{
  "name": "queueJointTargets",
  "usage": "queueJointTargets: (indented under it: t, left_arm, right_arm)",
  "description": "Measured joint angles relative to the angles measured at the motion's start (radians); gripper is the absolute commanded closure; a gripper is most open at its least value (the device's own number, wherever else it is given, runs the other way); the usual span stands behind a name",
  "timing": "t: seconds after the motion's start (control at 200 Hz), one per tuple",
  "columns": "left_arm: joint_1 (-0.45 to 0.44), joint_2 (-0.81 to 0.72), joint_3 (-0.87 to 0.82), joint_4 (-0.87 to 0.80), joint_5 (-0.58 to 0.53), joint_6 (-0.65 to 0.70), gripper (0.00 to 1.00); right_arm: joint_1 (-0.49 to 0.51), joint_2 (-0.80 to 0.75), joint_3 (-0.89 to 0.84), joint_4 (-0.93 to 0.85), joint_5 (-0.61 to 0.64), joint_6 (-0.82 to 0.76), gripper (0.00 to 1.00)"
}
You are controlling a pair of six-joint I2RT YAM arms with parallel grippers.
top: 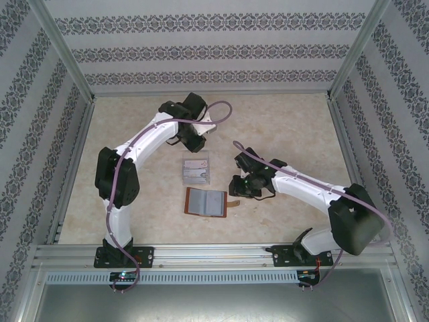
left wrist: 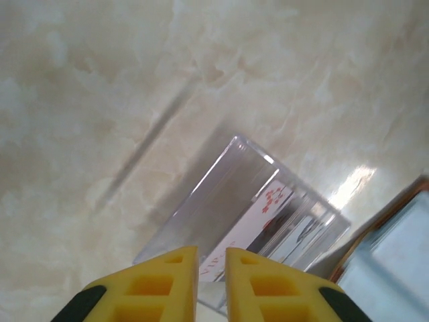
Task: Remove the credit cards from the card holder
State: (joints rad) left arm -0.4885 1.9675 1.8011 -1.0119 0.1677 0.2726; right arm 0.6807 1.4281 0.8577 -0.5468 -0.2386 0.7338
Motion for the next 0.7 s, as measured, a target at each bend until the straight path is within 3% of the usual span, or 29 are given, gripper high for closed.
queueJointTargets:
  t: [0.375,0.699]
  left_arm:
    - [0.000,-0.193,-0.337,0.230,0.065,-0.469,0.71]
    - [-0.024,-0.286,-0.548,0.426,0.198,-0.753,0.72]
  right_arm:
    - [0.023,0.048,0.000,0.058,-0.036,0.023,0.70]
    - [0.023,0.063,-0.053,0.093,-0.043,0.030,0.70]
